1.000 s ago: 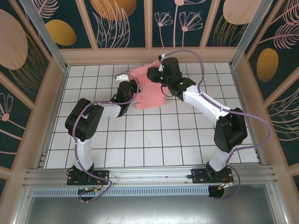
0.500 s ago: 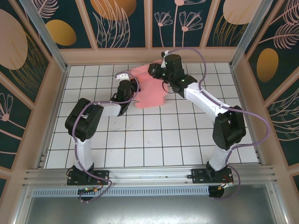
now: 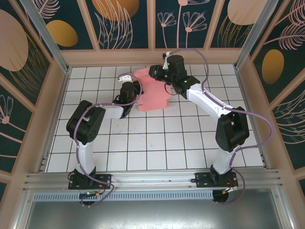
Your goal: Fold the paper box
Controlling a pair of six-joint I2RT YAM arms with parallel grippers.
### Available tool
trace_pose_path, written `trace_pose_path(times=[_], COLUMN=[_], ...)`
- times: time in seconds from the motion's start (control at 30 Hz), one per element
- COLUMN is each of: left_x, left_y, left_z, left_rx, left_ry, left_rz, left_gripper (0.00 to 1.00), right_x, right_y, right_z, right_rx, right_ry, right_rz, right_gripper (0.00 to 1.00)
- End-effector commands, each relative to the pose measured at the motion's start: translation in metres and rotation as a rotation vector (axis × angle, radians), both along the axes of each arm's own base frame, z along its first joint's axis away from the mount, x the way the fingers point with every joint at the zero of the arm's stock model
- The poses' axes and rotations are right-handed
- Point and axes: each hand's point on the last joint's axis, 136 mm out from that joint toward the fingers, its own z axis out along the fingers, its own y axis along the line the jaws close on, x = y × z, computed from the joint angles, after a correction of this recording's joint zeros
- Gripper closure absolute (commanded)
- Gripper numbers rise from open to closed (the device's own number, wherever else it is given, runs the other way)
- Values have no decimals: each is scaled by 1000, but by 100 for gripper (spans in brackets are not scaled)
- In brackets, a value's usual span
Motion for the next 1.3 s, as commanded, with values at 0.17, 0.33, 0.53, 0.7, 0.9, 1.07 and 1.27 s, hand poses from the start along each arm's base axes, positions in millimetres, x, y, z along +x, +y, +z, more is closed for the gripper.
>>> trace_pose_path(times=[0.17, 0.33, 0.53, 0.7, 0.9, 1.07, 1.27], left_x=[6, 1, -9, -18, -31, -32, -27], left_y=[-18, -24, -31, -40, -56, -59, -60], left_z=[14, 11, 12, 21, 37, 39, 31], left_rx=[-20, -6, 30, 43, 36, 23, 36], left_ry=[15, 36, 36, 13, -42, -39, 0], left_rz=[-67, -112, -187, -269, -392, -406, -397], left_gripper=[100, 100, 100, 100, 100, 100, 100], right_x=[-53, -73, -59, -47, -36, -47, -65], right_y=[-18, -54, -127, -140, -121, -93, -69], right_z=[57, 80, 82, 60, 25, 13, -2], right_rx=[-3, -69, -18, -68, -110, -95, -161], right_ry=[-270, -417, -379, -317, -234, -222, -232], right_rz=[109, 31, -55, 0, 127, 268, 356], right_gripper=[48, 46, 46, 47, 50, 56, 56])
